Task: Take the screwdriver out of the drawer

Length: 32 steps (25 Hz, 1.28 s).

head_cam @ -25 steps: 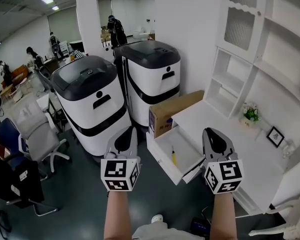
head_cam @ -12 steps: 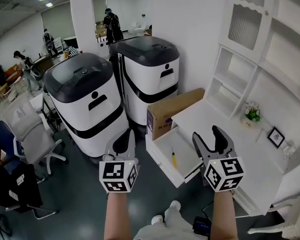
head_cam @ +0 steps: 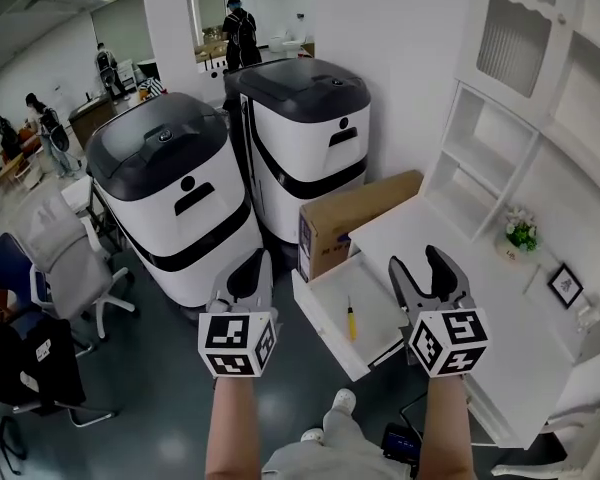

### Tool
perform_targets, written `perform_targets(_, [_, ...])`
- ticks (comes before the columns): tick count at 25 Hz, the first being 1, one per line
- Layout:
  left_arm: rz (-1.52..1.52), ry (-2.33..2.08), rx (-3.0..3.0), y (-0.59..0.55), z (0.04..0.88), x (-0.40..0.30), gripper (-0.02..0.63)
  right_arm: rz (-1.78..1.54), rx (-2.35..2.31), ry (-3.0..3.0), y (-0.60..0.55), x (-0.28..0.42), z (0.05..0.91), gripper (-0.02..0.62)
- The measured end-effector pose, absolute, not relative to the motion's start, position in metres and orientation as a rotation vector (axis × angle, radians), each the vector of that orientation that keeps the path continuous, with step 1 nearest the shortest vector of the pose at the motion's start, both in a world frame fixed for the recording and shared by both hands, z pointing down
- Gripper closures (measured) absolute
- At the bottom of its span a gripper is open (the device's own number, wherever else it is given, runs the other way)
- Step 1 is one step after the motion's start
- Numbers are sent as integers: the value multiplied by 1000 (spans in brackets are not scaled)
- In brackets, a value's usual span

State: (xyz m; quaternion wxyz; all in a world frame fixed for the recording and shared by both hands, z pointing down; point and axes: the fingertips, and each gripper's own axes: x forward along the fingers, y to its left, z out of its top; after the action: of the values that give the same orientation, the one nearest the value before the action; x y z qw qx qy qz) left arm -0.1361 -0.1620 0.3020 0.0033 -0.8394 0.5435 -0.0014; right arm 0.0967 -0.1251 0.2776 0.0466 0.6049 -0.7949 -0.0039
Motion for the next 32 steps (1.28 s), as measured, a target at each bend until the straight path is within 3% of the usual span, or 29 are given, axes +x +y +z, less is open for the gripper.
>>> perform_targets(21, [-72,1835,-2584,-267,316,-78,597,135,1672,-2486,-255,151,310,321])
perform_targets(32, [-189,1841,-2681,-282,372,-64,597,316,1579,-2394,-268,143,387,330])
